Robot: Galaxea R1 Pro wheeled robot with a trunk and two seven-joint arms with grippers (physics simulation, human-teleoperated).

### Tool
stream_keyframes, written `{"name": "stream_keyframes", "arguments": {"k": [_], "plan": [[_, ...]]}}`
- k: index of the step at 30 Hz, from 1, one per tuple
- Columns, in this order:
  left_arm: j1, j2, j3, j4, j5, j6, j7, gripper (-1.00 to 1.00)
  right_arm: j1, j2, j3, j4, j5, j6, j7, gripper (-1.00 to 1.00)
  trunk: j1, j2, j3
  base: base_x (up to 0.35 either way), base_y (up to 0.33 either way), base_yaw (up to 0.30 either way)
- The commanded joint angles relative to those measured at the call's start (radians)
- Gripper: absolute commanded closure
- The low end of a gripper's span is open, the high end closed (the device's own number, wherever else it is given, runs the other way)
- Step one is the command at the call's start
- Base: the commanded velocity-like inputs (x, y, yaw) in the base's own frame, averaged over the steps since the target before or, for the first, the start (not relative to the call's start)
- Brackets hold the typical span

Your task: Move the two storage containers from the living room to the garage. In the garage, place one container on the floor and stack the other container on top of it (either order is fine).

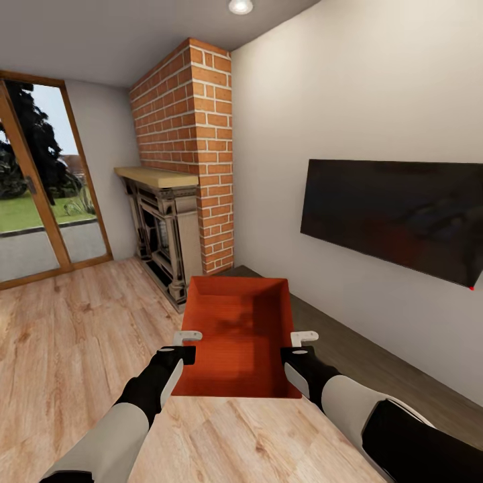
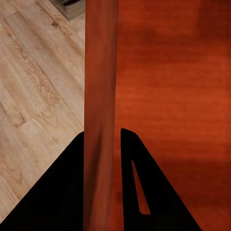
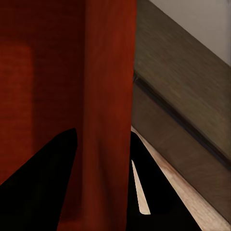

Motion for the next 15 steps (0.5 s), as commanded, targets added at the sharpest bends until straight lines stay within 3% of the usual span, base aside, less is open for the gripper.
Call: {"name": "stream_keyframes", "arguments": {"k": [1,15], "plan": [[0.0,-0.017,0.006,0.001,0.0,0.006,0.0,1.0,-0.001,0.002,0.047,-0.023,0.022,-0.057,-0.002,1.0,0.0,-0.001,-0.001,0.0,0.0,0.0],[0.0,-0.017,0.006,0.001,0.0,0.006,0.0,1.0,-0.001,0.004,0.046,-0.023,0.02,-0.057,0.001,1.0,0.0,-0.001,-0.001,0.0,0.0,0.008]]}}
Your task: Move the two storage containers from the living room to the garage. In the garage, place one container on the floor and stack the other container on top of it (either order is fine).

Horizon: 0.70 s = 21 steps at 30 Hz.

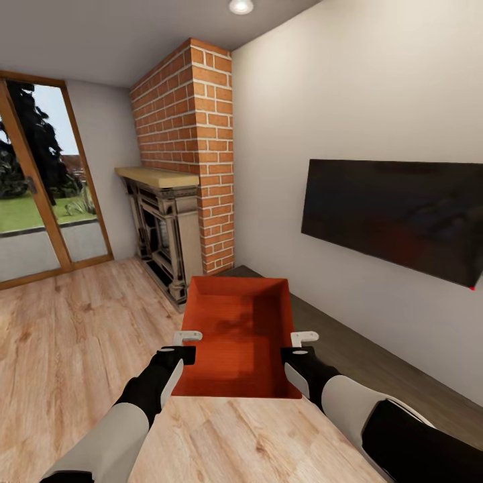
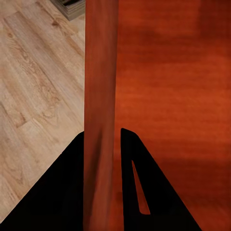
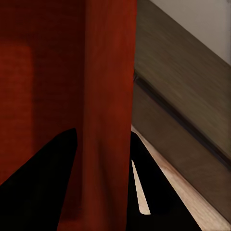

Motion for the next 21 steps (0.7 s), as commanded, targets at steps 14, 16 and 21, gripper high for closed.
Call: {"name": "stream_keyframes", "arguments": {"k": [14,16,21], "plan": [[0.0,-0.016,0.006,0.003,0.003,0.005,-0.001,1.0,-0.001,0.004,0.048,-0.027,0.023,-0.052,-0.002,1.0,0.0,-0.001,-0.001,0.0,0.0,0.257],[0.0,-0.016,0.006,0.003,0.003,0.005,-0.001,1.0,-0.001,0.004,0.048,-0.027,0.023,-0.052,-0.002,1.0,0.0,-0.001,-0.001,0.0,0.0,0.275],[0.0,-0.016,0.006,0.003,0.003,0.005,-0.001,1.0,-0.001,0.004,0.048,-0.027,0.023,-0.051,-0.001,1.0,0.0,-0.001,-0.001,0.0,0.0,0.275]]}}
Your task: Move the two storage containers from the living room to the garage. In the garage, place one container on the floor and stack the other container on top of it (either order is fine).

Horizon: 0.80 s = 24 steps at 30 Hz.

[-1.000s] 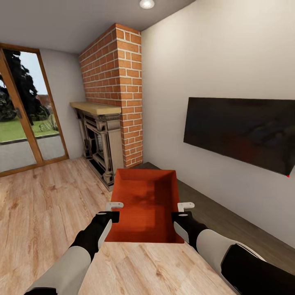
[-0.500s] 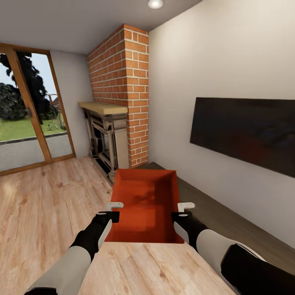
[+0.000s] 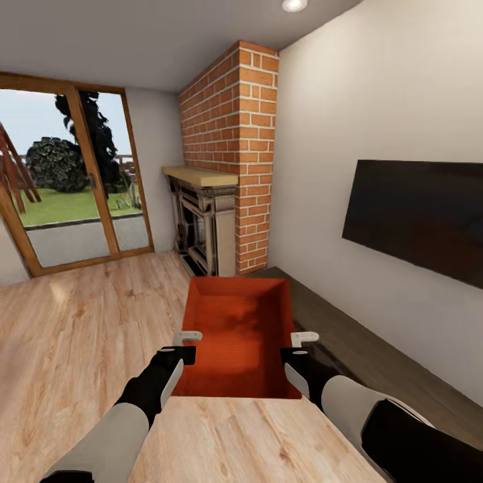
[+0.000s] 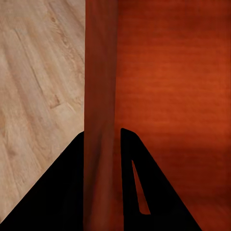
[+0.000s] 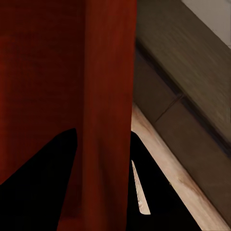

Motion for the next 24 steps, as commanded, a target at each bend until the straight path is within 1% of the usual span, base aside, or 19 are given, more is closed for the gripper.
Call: {"name": "stream_keyframes", "arguments": {"k": [1,24], "plan": [[0.0,-0.017,0.006,0.002,0.002,0.005,-0.001,1.0,0.0,0.002,0.051,-0.032,0.021,-0.05,-0.003,1.0,0.0,-0.001,-0.001,0.0,0.0,0.275],[0.0,-0.017,0.006,0.002,0.002,0.005,-0.001,1.0,0.0,0.002,0.051,-0.032,0.022,-0.049,-0.002,1.0,0.0,-0.001,-0.016,0.0,0.0,0.273]]}}
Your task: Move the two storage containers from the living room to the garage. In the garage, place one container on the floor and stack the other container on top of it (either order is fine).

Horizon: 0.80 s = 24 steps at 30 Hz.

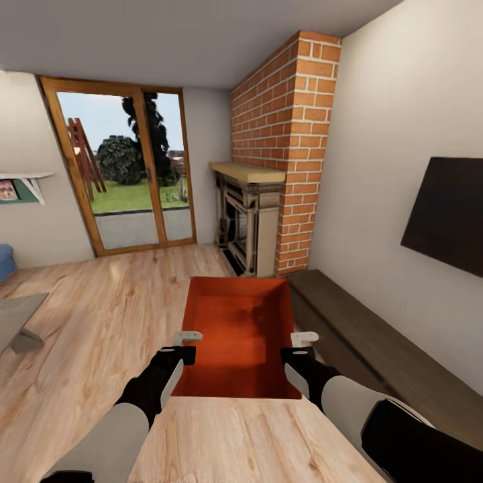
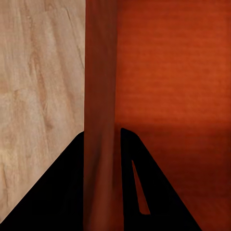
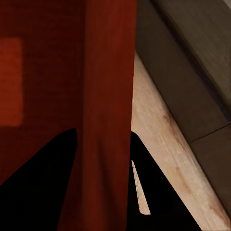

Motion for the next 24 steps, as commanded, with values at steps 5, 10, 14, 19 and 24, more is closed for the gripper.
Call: {"name": "stream_keyframes", "arguments": {"k": [5,10,14,19,24], "plan": [[-0.001,-0.017,0.006,0.001,0.002,0.005,-0.001,1.0,-0.001,0.002,0.052,-0.032,0.02,-0.05,-0.003,1.0,0.001,-0.002,-0.007,0.0,0.0,0.255],[-0.001,-0.017,0.006,0.001,0.002,0.005,-0.001,1.0,-0.001,0.002,0.052,-0.032,0.02,-0.051,-0.003,1.0,0.001,-0.002,-0.012,0.0,0.0,0.251],[-0.001,-0.017,0.006,0.001,0.002,0.005,-0.001,1.0,-0.001,0.002,0.052,-0.032,0.02,-0.051,-0.003,1.0,0.001,-0.002,-0.017,0.0,0.0,0.251],[-0.001,-0.017,0.006,0.001,0.002,0.005,-0.001,1.0,-0.001,0.002,0.052,-0.032,0.02,-0.051,-0.003,1.0,0.001,-0.002,-0.022,0.0,0.0,0.251],[-0.001,-0.017,0.006,0.001,0.002,0.005,-0.001,1.0,-0.001,0.002,0.052,-0.032,0.02,-0.051,-0.004,1.0,0.001,-0.002,-0.027,0.0,0.0,0.251]]}}
